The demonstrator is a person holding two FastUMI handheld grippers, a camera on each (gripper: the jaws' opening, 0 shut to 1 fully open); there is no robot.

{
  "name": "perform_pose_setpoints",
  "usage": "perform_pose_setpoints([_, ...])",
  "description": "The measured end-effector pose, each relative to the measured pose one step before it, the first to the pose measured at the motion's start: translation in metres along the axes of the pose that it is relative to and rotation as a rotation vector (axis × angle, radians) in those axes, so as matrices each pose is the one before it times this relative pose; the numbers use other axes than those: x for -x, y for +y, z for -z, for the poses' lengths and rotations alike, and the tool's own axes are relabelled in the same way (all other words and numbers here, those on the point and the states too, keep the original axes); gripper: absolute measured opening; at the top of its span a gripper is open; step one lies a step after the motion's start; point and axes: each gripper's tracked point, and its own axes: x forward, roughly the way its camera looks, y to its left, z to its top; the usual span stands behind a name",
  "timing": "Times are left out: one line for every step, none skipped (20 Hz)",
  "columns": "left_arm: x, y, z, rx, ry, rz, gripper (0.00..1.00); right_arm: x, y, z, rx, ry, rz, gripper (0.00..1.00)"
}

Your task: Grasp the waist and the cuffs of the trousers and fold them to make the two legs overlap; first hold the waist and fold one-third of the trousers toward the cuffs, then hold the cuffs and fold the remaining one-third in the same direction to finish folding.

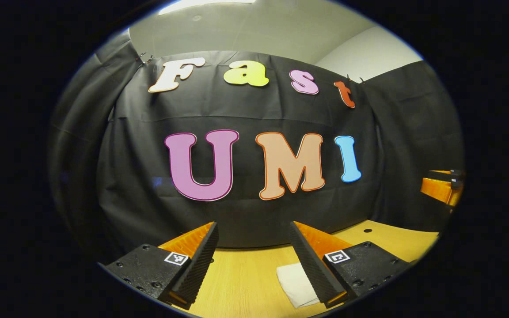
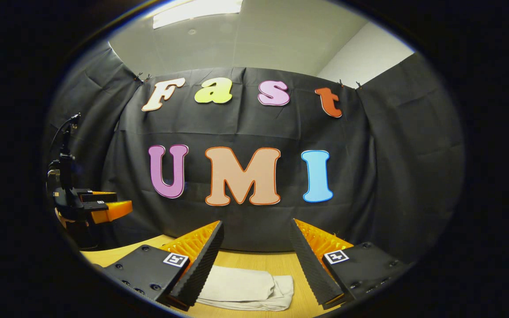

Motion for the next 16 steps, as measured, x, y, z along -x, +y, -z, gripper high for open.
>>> perform_pose_setpoints([-0.00006, -0.00037, -0.00006, 0.00018, -0.0006, 0.00109, 0.99, 0.00104, -0.00054, 0.00012, 0.0028, -0.00128, 0.00175, 0.95])
perform_pose_setpoints([-0.00011, -0.00068, -0.00138, 0.00115, -0.00219, 0.00173, 0.95, 0.0002, -0.00028, 0.00052, 0.00201, 0.00039, 0.00121, 0.95])
perform_pose_setpoints([-0.00048, -0.00042, 0.00094, 0.00064, -0.00129, 0.00055, 0.95, 0.0008, 0.00008, -0.00063, -0.00024, 0.00061, 0.0006, 0.96])
perform_pose_setpoints([0.00009, -0.00043, 0.0001, -0.00047, 0.00138, 0.00131, 0.95, 0.00004, -0.00008, -0.00063, -0.00146, -0.00101, 0.00172, 0.96])
perform_pose_setpoints([0.00015, -0.00035, -0.00001, -0.0002, 0.00146, 0.00123, 0.95, 0.00087, -0.00113, -0.00046, -0.00165, -0.00204, 0.00092, 0.96])
perform_pose_setpoints([0.00051, -0.00039, -0.00097, 0.00158, -0.00188, 0.00353, 0.95, 0.00037, -0.00056, -0.0004, 0.00002, -0.00149, 0.00133, 0.97])
perform_pose_setpoints([-0.0001, -0.00141, 0.00068, 0.00095, 0.00239, 0.00246, 0.95, 0.00038, -0.00059, -0.00077, 0.00139, 0.00073, 0.002, 0.97])
perform_pose_setpoints([0.00062, -0.00046, 0.00061, -0.00096, 0.00465, 0.00102, 0.95, 0.00101, -0.00072, 0.00111, 0.00083, 0.00044, 0.0016, 0.97])
perform_pose_setpoints([-0.0003, -0.00086, 0.00042, -0.00121, 0.00047, 0.00108, 0.95, 0.00119, -0.00007, -0.00068, -0.00047, -0.00177, 0.00114, 0.97])
perform_pose_setpoints([0.00039, -0.0013, -0.0002, -0.00005, -0.00087, 0.0028, 0.96, 0.00061, -0.00045, -0.00149, 0.00008, -0.00213, 0.00104, 0.97])
perform_pose_setpoints([-0.00036, -0.00089, -0.00161, -0.00045, -0.00258, 0.00122, 0.95, 0.00122, -0.00042, -0.00048, 0.00024, -0.0022, 0.00053, 0.97])
perform_pose_setpoints([0.0003, -0.00044, -0.00174, -0.00115, -0.00379, 0.00152, 0.95, 0.00057, -0.00095, -0.00024, 0.00144, -0.00103, 0.00195, 0.97])
perform_pose_setpoints([0.00071, -0.00075, -0.00008, -0.00133, -0.0024, 0.00235, 0.95, 0.00124, -0.0007, -0.00078, 0.00045, -0.00073, 0.0024, 0.97])
perform_pose_setpoints([0.0005, -0.00166, -0.00043, -0.00225, -0.00033, 0.00397, 0.95, 0.0004, -0.00096, 0.00012, -0.00093, -0.00012, 0.002, 0.97])
perform_pose_setpoints([-0.00143, -0.0006, -0.00013, -0.00184, 0.00082, 0.00133, 0.95, 0.00096, -0.00151, -0.00076, -0.00175, -0.00179, 0.0036, 0.97])
perform_pose_setpoints([0.00001, -0.00105, -0.00092, -0.00027, -0.00149, 0.0021, 0.95, 0.00084, -0.00155, -0.00019, -0.00149, -0.001, 0.00254, 0.97])
